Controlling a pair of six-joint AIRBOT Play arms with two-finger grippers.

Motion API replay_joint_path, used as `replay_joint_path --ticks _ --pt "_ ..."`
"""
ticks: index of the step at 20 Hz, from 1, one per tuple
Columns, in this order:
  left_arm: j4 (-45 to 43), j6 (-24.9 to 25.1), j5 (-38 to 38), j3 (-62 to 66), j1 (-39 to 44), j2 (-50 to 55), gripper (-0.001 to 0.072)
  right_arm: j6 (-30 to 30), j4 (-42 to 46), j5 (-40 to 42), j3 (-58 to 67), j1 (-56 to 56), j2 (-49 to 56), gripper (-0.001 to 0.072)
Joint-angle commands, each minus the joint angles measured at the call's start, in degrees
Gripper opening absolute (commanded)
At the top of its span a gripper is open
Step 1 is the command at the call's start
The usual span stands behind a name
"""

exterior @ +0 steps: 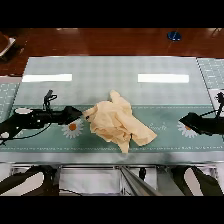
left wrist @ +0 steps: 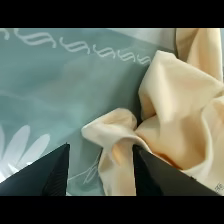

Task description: Fold the shirts.

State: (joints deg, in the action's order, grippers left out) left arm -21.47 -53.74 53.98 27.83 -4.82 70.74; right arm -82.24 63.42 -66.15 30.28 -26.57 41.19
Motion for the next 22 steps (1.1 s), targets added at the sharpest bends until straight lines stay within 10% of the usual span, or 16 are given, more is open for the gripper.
replay_joint_path --ticks 1,10,12,22 --pt "1.42 0.61 -0.04 2.08 4.39 3.08 0.0503 0.04 -0.17 0.44 -0.07 0.02 -0.04 0.0408" --pt "1.60 -0.13 -1.44 9.70 16.26 11.54 0.0483 0.50 -1.51 0.11 -0.07 0.02 -0.04 0.0408" --pt "1.57 -0.90 -1.33 10.71 16.26 11.82 0.0017 0.92 -1.55 -0.96 -0.11 0.02 -0.04 0.0408" --pt "1.57 -0.94 -0.90 11.52 16.26 11.85 0.0025 4.92 -12.79 -6.05 -12.37 4.63 1.86 0.0408"
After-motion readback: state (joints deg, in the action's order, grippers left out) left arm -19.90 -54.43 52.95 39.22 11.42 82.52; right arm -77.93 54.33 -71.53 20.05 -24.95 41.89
